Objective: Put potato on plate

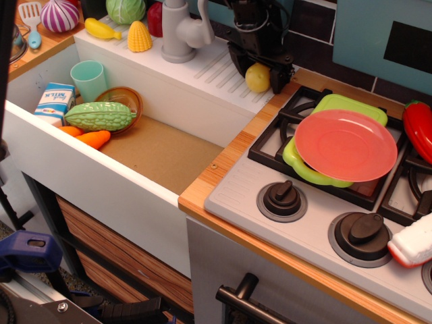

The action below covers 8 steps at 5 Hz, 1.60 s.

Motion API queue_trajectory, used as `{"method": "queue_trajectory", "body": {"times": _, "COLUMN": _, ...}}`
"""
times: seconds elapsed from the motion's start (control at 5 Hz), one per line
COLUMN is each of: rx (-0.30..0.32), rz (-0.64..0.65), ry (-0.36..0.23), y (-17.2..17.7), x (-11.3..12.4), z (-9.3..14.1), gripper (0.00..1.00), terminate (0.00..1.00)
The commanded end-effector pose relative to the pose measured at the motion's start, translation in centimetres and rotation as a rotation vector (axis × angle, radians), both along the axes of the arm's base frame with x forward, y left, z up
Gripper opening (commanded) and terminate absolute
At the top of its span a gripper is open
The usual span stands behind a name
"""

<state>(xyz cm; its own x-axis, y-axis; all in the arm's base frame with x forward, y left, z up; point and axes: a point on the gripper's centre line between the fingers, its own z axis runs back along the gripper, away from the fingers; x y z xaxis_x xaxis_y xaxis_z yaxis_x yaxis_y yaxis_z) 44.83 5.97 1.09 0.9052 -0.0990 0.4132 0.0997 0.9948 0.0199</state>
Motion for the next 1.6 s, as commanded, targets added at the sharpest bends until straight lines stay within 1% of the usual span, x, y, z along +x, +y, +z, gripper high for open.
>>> {"method": "queue_trajectory", "body": {"times": 0.0, "rx": 0.017, "rz": 0.007, "ry": -0.030, "y": 0.1, "x": -0.3, "z": 2.2, "gripper": 0.00, "terminate": 0.00}}
{"method": "queue_trajectory", "body": {"times": 0.2, "rx": 0.045, "rz": 0.006, "ry": -0.011, "y": -0.2, "x": -0.4, "z": 3.8, "gripper": 0.00, "terminate": 0.00}}
{"method": "queue_trajectory", "body": {"times": 0.4, "rx": 0.105, "rz": 0.003, "ry": 0.026, "y": -0.9, "x": -0.8, "z": 7.5, "gripper": 0.00, "terminate": 0.00}}
{"method": "queue_trajectory", "body": {"times": 0.6, "rx": 0.176, "rz": 0.011, "ry": 0.028, "y": -2.3, "x": -1.7, "z": 10.9, "gripper": 0.00, "terminate": 0.00}}
{"method": "queue_trajectory", "body": {"times": 0.8, "rx": 0.135, "rz": 0.057, "ry": 0.091, "y": -5.3, "x": -4.3, "z": 12.6, "gripper": 0.00, "terminate": 0.00}}
{"method": "queue_trajectory", "body": {"times": 1.0, "rx": 0.080, "rz": 0.034, "ry": 0.156, "y": -8.7, "x": -7.3, "z": 11.5, "gripper": 0.00, "terminate": 0.00}}
{"method": "queue_trajectory", "body": {"times": 1.2, "rx": 0.077, "rz": -0.004, "ry": 0.160, "y": -10.9, "x": -9.4, "z": 10.1, "gripper": 0.00, "terminate": 0.00}}
{"method": "queue_trajectory", "body": {"times": 1.4, "rx": 0.071, "rz": -0.059, "ry": 0.202, "y": -12.4, "x": -10.4, "z": 9.2, "gripper": 0.00, "terminate": 0.00}}
